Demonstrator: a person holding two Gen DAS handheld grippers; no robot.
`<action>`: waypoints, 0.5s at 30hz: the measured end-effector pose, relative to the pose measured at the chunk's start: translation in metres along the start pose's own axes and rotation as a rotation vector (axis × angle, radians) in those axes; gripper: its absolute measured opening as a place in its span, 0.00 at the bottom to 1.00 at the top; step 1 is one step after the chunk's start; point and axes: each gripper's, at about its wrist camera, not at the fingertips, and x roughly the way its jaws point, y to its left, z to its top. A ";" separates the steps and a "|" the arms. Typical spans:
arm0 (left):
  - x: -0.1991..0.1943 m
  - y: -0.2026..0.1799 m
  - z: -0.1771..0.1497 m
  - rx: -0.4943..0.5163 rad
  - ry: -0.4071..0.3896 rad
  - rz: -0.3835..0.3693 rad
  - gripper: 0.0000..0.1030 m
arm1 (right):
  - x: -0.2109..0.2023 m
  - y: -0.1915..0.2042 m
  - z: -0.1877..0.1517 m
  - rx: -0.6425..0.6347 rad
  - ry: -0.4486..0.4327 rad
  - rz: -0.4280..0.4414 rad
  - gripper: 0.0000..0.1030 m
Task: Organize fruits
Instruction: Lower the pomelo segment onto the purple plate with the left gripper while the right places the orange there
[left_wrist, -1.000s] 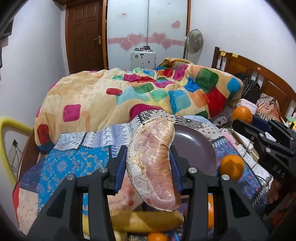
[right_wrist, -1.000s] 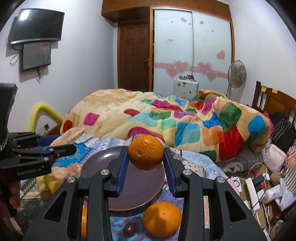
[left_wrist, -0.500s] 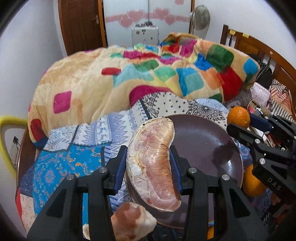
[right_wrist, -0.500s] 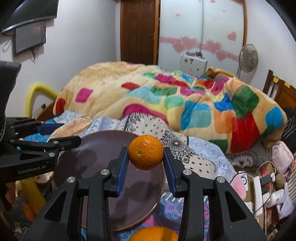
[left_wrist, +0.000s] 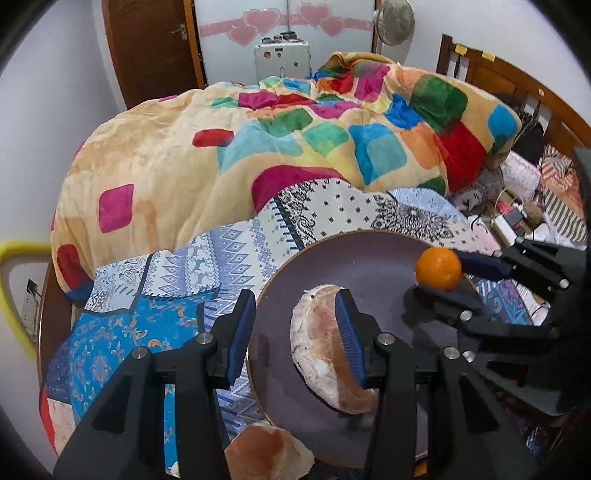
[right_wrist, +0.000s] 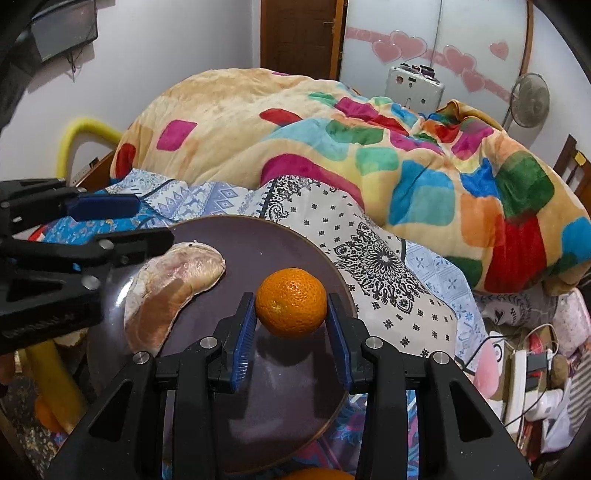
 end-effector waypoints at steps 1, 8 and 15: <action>-0.004 0.002 -0.001 -0.005 -0.010 0.001 0.45 | -0.002 0.001 -0.001 0.002 -0.005 0.006 0.46; -0.026 0.008 -0.010 -0.001 -0.061 0.021 0.48 | -0.029 0.006 -0.003 0.001 -0.109 -0.033 0.62; -0.060 0.015 -0.026 -0.028 -0.117 0.018 0.56 | -0.067 0.012 -0.015 0.001 -0.184 -0.039 0.62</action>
